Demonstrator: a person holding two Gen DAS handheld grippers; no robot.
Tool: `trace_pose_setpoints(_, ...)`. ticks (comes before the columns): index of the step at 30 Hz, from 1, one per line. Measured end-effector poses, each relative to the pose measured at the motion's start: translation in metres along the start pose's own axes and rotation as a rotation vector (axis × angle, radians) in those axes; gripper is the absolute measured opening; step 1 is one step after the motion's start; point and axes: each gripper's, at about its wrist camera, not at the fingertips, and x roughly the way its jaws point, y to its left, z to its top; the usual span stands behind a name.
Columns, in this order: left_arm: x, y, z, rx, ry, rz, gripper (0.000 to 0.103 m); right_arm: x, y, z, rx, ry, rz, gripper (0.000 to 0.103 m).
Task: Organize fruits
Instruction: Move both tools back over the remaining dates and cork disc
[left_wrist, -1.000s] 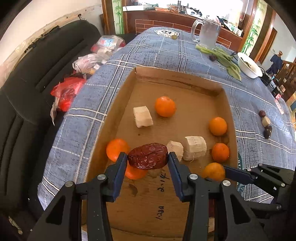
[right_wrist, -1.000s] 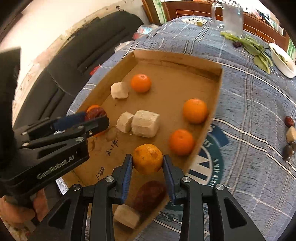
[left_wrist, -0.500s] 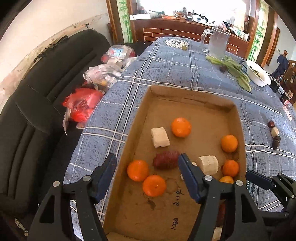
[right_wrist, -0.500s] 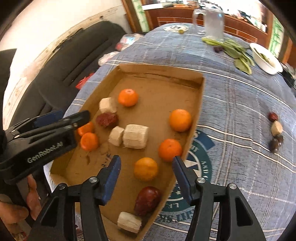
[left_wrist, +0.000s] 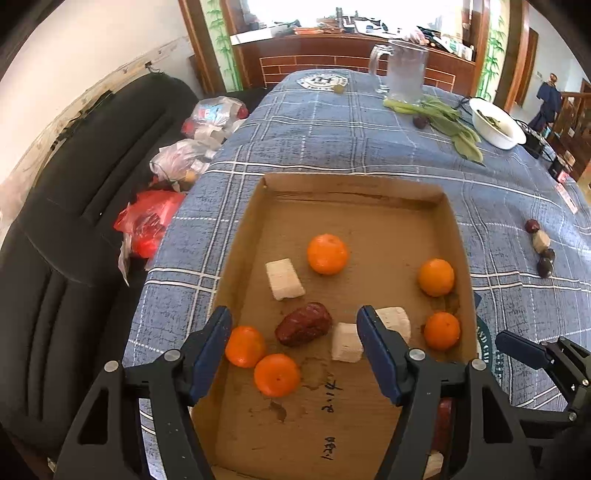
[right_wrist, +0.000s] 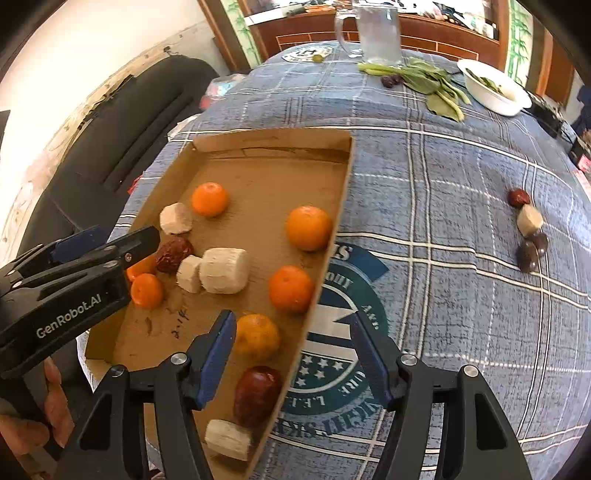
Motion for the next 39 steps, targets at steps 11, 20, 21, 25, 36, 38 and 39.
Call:
trace_pose_setpoints(11, 0.001, -0.019, -0.002, 0.024, 0.013, -0.006, 0.070, -0.002, -0.013, -0.007, 0.024, 0.005, -0.001, 0.069)
trace_pose_setpoints(20, -0.002, -0.036, -0.005, 0.041, 0.021, -0.003, 0.070, -0.005, -0.026, -0.014, 0.044, 0.008, 0.006, 0.069)
trace_pose_setpoints(21, -0.003, -0.039, -0.005, 0.043, 0.020, -0.002, 0.070, -0.005, -0.028, -0.015, 0.045, 0.008, 0.008, 0.069)
trace_pose_setpoints(25, -0.005, -0.050, -0.006, 0.052, 0.022, -0.002, 0.070, -0.008, -0.037, -0.020, 0.056, 0.009, 0.011, 0.070)
trace_pose_setpoints(36, -0.013, -0.099, -0.014, 0.082, 0.034, -0.011, 0.070, -0.023, -0.086, -0.035, 0.108, 0.006, 0.006, 0.070)
trace_pose_setpoints(38, -0.013, -0.107, -0.016, 0.081, 0.040, -0.015, 0.070, -0.026, -0.099, -0.038, 0.116, 0.005, 0.008, 0.070)
trace_pose_setpoints(39, -0.013, -0.110, -0.017, 0.080, 0.043, -0.018, 0.070, -0.029, -0.105, -0.039, 0.118, 0.003, 0.007, 0.070)
